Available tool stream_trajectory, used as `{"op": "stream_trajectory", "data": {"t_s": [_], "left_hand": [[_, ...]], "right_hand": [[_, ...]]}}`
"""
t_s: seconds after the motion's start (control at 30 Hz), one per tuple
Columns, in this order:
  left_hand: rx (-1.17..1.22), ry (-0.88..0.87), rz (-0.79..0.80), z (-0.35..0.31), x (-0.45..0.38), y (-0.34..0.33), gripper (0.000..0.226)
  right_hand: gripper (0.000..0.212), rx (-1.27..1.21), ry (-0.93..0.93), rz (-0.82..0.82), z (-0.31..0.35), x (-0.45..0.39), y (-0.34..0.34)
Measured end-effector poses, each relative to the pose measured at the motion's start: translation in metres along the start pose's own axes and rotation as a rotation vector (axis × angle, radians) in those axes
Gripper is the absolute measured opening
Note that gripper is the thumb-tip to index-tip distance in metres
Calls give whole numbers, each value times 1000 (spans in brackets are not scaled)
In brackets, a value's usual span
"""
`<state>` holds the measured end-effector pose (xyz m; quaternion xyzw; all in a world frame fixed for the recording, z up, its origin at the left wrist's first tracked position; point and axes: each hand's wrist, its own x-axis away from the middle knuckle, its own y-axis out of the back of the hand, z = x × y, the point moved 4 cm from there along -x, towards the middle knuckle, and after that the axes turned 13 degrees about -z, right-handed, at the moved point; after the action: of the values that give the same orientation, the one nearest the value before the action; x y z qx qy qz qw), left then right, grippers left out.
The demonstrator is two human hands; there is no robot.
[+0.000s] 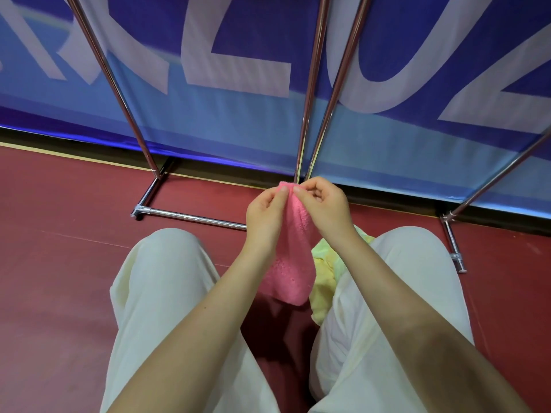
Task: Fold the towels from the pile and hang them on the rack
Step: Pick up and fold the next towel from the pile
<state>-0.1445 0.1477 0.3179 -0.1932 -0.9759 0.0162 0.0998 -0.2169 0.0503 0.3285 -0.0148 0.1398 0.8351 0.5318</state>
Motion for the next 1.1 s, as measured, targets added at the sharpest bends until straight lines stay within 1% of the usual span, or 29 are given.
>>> {"op": "stream_trajectory", "data": {"t_s": [0.1, 0.2, 0.37, 0.43, 0.5, 0.57, 0.67, 0.7, 0.8, 0.9, 1.0, 1.03, 1.1], "left_hand": [[6, 22, -79, -3, -7, 10, 30], [-13, 1, -142, -8, -15, 21, 37], [-26, -63, -213, -17, -27, 37, 33], [-71, -125, -203, -16, -31, 42, 30], [-152, -222, -187, -15, -31, 44, 31], [-243, -336, -160, -17, -25, 43, 25], [-326, -483, -90, -23, -9, 36, 15], [-328, -513, -56, -23, -4, 33, 14], [-340, -567, 36, -18, 9, 26, 12], [-340, -592, 65, -17, 14, 23, 12], [-270, -531, -7, -19, 10, 27, 15], [-240, -491, -35, -18, 8, 29, 17], [-185, -407, -79, -17, 2, 33, 20]], "right_hand": [[10, 45, 72, 119, 2, 4, -3], [9, 172, 136, 181, -8, 6, -4], [9, 420, 163, 260, -28, 6, 1], [9, 435, 185, 253, -30, 7, 4], [8, 453, 232, 189, -30, 6, 10], [10, 465, 239, 144, -30, 4, 18], [28, 495, 182, 156, -33, 3, 26], [29, 517, 177, 163, -35, 3, 27], [10, 601, 209, 176, -43, 7, 24], [13, 661, 264, 137, -45, 6, 25], [10, 745, 316, 110, -45, 1, 29], [8, 710, 271, 141, -47, -1, 28], [8, 588, 90, 239, -52, 0, 24]]}}
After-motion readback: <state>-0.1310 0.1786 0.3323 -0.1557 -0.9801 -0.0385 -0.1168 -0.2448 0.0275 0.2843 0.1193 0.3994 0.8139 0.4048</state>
